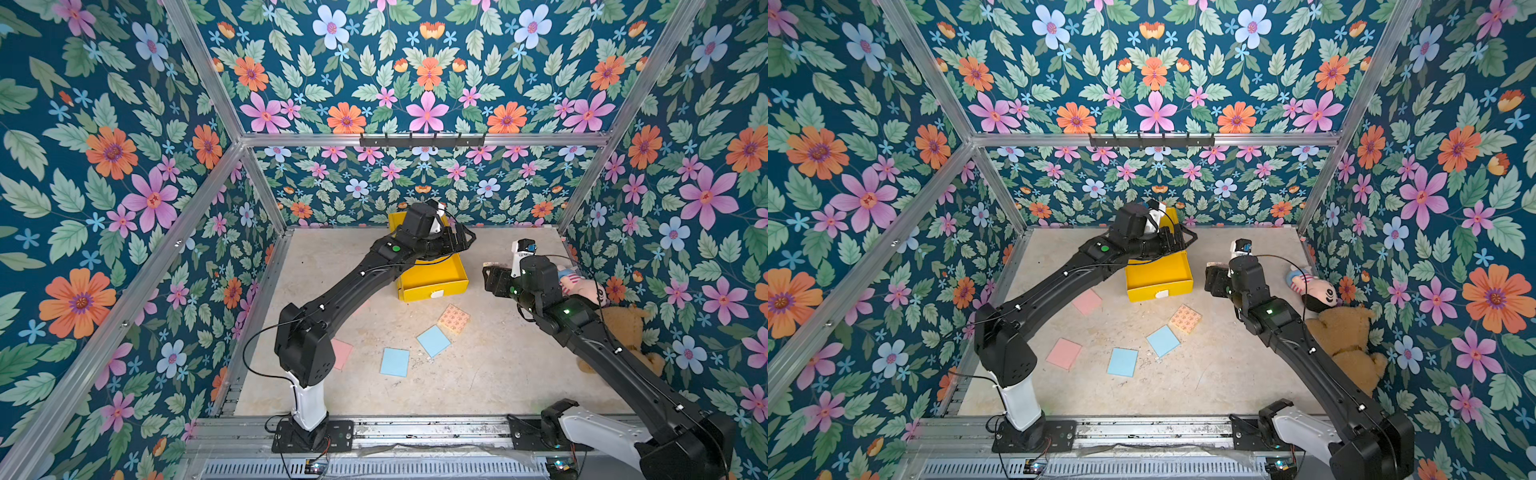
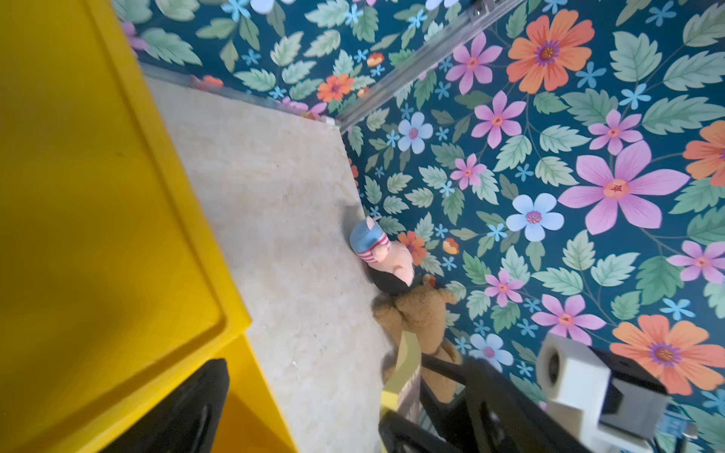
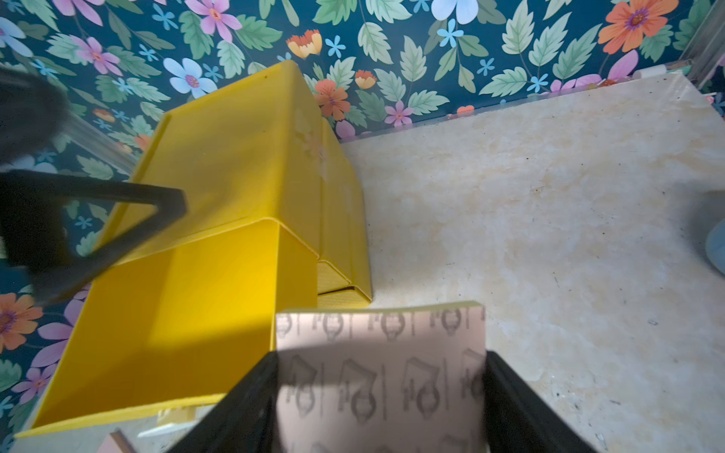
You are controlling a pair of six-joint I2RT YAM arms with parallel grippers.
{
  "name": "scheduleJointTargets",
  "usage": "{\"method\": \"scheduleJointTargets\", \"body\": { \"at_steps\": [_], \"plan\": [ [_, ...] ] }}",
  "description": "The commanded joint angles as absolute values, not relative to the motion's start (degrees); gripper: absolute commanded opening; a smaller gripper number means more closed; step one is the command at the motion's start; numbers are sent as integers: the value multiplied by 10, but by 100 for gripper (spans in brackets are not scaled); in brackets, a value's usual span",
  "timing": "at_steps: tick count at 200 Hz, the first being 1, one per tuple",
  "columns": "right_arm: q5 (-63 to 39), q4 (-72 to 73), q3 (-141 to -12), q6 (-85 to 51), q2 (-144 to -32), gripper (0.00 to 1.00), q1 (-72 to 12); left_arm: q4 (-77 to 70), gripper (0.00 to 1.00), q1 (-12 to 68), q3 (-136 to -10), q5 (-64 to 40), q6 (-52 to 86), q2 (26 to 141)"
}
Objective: Please put the sticky notes in the drawer by color
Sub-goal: Pick up the sticky notes from the center of the board.
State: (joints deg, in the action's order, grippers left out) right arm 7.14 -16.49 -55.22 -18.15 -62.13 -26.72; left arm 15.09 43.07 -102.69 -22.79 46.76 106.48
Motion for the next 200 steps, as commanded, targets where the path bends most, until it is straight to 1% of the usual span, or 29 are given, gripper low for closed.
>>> {"method": "scheduleJointTargets", "body": {
  "at_steps": [1,44,79,100,134,148,181,200],
  "plan": [
    [35,-154,-554,-179,-607,79,-266,102,96,445,-1030,-295,502,1080],
    [11,-142,-553,-187,-596,79,-259,69,86,469,-1009,-323,521,1090],
    [9,-139,-552,-189,-595,79,-254,32,74,482,-971,-349,540,1080],
    [8,-135,-550,-190,-594,79,-253,16,69,484,-954,-359,549,1076],
    [1,-130,-547,-192,-591,79,-253,3,57,484,-951,-373,558,1079],
    [1,-130,-546,-193,-590,79,-253,-3,50,484,-952,-379,564,1081],
    [1,-130,-547,-192,-588,78,-252,-2,27,484,-958,-382,562,1084],
    [1,-130,-547,-192,-585,79,-253,0,19,483,-960,-383,560,1086]
  ]
}}
